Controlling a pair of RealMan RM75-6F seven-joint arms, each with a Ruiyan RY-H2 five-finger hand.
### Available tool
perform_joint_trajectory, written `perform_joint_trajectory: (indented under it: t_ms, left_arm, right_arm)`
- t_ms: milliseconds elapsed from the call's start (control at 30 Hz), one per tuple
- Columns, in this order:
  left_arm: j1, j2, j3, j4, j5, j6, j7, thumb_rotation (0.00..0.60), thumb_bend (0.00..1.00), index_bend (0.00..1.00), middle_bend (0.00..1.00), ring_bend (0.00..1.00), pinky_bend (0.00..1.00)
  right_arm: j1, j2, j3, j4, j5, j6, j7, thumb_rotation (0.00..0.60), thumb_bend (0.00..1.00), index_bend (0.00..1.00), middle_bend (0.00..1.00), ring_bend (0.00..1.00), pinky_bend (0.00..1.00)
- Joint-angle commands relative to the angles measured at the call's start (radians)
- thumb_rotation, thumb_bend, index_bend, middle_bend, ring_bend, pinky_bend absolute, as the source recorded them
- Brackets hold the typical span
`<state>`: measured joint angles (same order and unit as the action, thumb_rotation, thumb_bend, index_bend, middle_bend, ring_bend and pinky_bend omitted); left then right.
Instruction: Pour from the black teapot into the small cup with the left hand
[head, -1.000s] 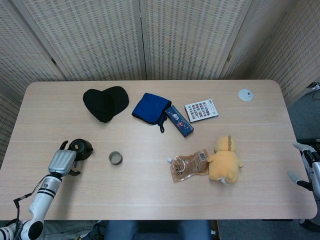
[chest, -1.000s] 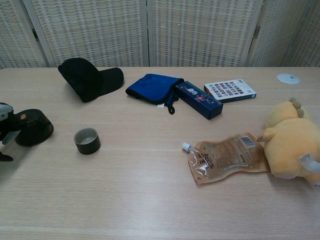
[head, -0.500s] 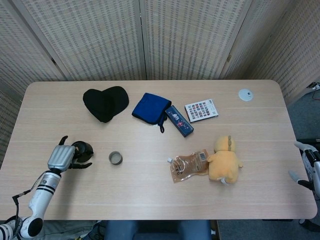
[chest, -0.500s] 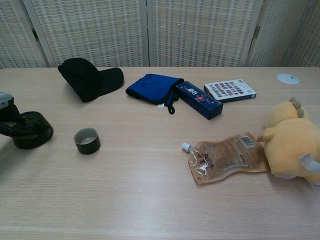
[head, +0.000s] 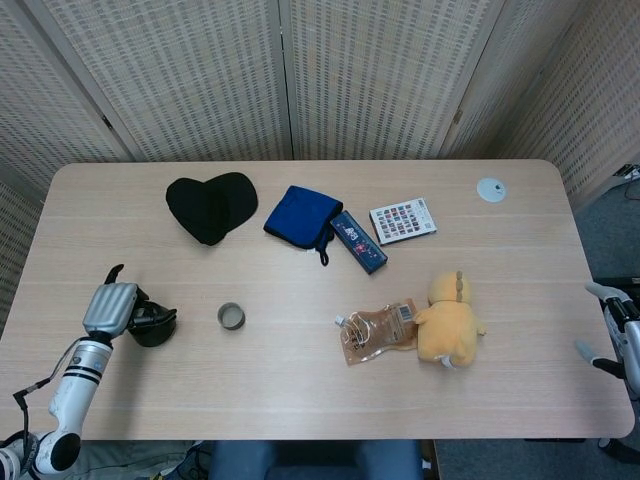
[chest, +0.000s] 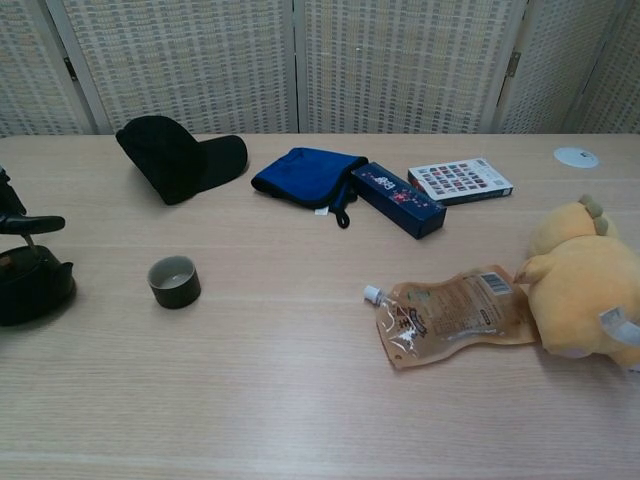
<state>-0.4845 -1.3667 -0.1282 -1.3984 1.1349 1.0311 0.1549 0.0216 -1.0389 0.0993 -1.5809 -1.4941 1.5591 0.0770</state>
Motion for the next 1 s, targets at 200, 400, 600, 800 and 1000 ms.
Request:
perform_joint_trajectory:
  t_ms: [200, 400, 600, 800, 1000]
  left_arm:
    - [0.031, 0.014, -0.007, 0.004, 0.060, 0.060, -0.085, 0.155, 0.06, 1.00, 1.00, 0.94, 0.00]
    - [0.037, 0.020, -0.013, -0.022, 0.092, 0.100, -0.086, 0.192, 0.14, 1.00, 1.00, 0.95, 0.00]
    - [0.036, 0.010, -0.022, -0.034, 0.111, 0.128, -0.076, 0.214, 0.24, 1.00, 1.00, 0.96, 0.02]
    - [0.031, -0.004, -0.027, -0.036, 0.116, 0.139, -0.056, 0.252, 0.30, 1.00, 1.00, 0.97, 0.08]
    - [0.026, -0.013, -0.031, -0.036, 0.127, 0.147, -0.050, 0.314, 0.35, 1.00, 1.00, 0.97, 0.10]
  right_arm:
    - [-0.003, 0.004, -0.001, -0.007, -0.007, 0.009, -0.001, 0.600, 0.11, 0.24, 0.29, 0.23, 0.23]
    - [-0.006, 0.006, -0.003, -0.012, -0.015, 0.019, -0.002, 0.600, 0.11, 0.24, 0.29, 0.23, 0.23]
    - [-0.015, 0.007, -0.005, -0.010, -0.011, 0.027, 0.002, 0.600, 0.11, 0.24, 0.29, 0.23, 0.23]
    - [-0.021, 0.007, -0.006, -0.005, -0.008, 0.033, 0.010, 0.600, 0.11, 0.24, 0.29, 0.23, 0.23]
    - [-0.024, 0.007, -0.006, 0.000, -0.007, 0.036, 0.014, 0.600, 0.11, 0.24, 0.29, 0.23, 0.23]
